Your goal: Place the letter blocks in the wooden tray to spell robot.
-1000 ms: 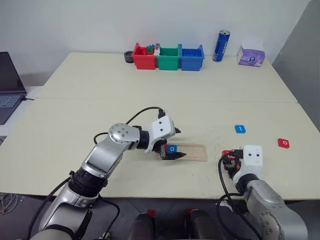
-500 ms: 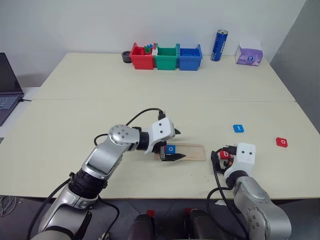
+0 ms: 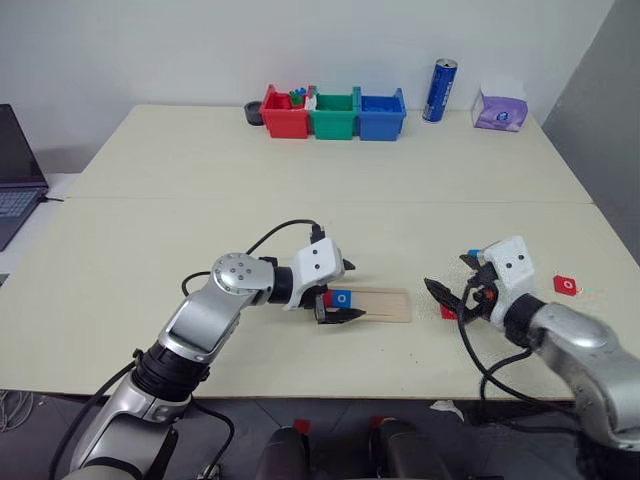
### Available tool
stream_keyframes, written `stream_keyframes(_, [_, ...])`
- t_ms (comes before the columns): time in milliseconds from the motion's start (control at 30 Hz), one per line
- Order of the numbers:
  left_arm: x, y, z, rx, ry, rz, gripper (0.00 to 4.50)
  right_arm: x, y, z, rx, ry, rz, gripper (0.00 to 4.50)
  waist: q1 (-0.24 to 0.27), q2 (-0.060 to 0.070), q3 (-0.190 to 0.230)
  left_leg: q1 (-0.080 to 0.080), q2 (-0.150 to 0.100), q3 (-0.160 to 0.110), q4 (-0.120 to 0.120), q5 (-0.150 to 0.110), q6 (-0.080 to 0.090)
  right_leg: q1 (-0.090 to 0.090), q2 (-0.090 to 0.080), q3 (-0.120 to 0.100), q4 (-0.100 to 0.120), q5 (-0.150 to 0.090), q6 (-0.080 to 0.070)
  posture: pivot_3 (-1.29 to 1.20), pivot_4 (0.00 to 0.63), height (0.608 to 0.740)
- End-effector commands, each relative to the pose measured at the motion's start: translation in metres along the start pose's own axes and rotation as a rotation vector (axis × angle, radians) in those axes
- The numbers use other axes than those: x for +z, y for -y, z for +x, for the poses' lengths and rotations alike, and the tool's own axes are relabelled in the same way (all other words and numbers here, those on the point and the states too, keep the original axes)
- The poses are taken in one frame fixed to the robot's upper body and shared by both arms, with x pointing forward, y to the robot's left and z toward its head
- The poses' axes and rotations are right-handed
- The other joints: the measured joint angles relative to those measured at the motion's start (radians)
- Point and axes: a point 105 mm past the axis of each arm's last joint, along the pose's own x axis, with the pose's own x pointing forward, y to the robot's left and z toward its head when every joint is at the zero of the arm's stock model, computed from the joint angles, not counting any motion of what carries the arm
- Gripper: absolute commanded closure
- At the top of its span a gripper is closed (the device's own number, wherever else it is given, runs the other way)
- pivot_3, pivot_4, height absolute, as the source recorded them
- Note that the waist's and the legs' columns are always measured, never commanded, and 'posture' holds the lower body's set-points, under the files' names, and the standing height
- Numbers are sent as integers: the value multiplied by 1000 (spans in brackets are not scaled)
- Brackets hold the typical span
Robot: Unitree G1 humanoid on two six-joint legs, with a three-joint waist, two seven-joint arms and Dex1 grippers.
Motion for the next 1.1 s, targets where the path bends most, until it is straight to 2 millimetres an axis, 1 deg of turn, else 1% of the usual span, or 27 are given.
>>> stream_keyframes(33, [12,0,-5,11,38,51,0,-14,-7,-5,203,-65,-57,36,-1,-1,1,0,0,0,0,0,1,0,0,0,-1,0,0,0,150,740])
stream_keyframes(133, [13,0,-4,8,41,54,0,-24,-1,-4,276,-123,-105,36,-5,-1,1,0,0,0,0,-1,1,1,0,1,-2,0,0,0,150,740])
stream_keyframes(400, [16,2,-3,-2,54,67,0,-26,7,13,355,-143,-159,36,-2,-2,1,0,0,0,1,-1,1,1,0,0,0,0,0,0,150,740])
stream_keyframes(600, [17,3,-2,-8,57,73,0,-31,10,20,403,-182,-186,36,-1,-2,1,0,0,0,1,-1,1,1,0,0,-1,0,0,0,150,740])
stream_keyframes(633, [17,3,-2,-8,57,73,0,-31,11,21,403,-181,-187,414,-1,-2,1,0,0,0,1,-1,1,1,0,1,0,0,0,0,150,740])
stream_keyframes(667, [17,3,-2,-8,57,73,0,-31,11,21,405,-181,-188,654,-1,-2,1,0,0,0,1,-1,1,1,-1,0,0,0,0,0,150,740])
stream_keyframes(700, [16,3,-2,-7,56,71,0,-31,11,22,409,-183,-192,992,-1,-2,1,0,0,0,1,-1,1,1,-1,0,0,0,0,0,150,740])
stream_keyframes(800, [14,3,-4,-4,52,65,0,-32,10,20,417,-186,-196,2091,0,-2,1,0,0,0,1,0,1,1,-1,0,0,0,0,0,150,740])
stream_keyframes(867, [9,2,-5,1,48,63,0,-27,8,17,426,-168,-188,2816,0,-2,1,0,1,0,1,0,1,1,-1,0,0,0,0,0,150,740])
stream_keyframes(900, [7,2,-6,1,47,63,0,-24,7,16,431,-161,-194,3050,0,-2,1,0,1,0,1,0,1,1,-1,0,0,0,0,0,150,740])
stream_keyframes(1000, [3,1,-11,0,45,60,0,-12,2,12,442,-135,-226,3039,0,-1,1,0,1,0,1,0,1,0,-1,0,0,0,0,0,150,740])
stream_keyframes(1067, [-1,-2,-18,3,31,75,0,-1,-3,11,447,-111,-253,3039,-1,-1,1,0,1,0,1,0,1,0,-1,0,1,0,0,0,150,740])
stream_keyframes(1100, [-5,-6,-24,14,13,84,0,9,-8,13,447,-82,-267,3039,-2,-1,1,1,1,0,1,0,1,0,0,0,1,0,0,0,150,740])
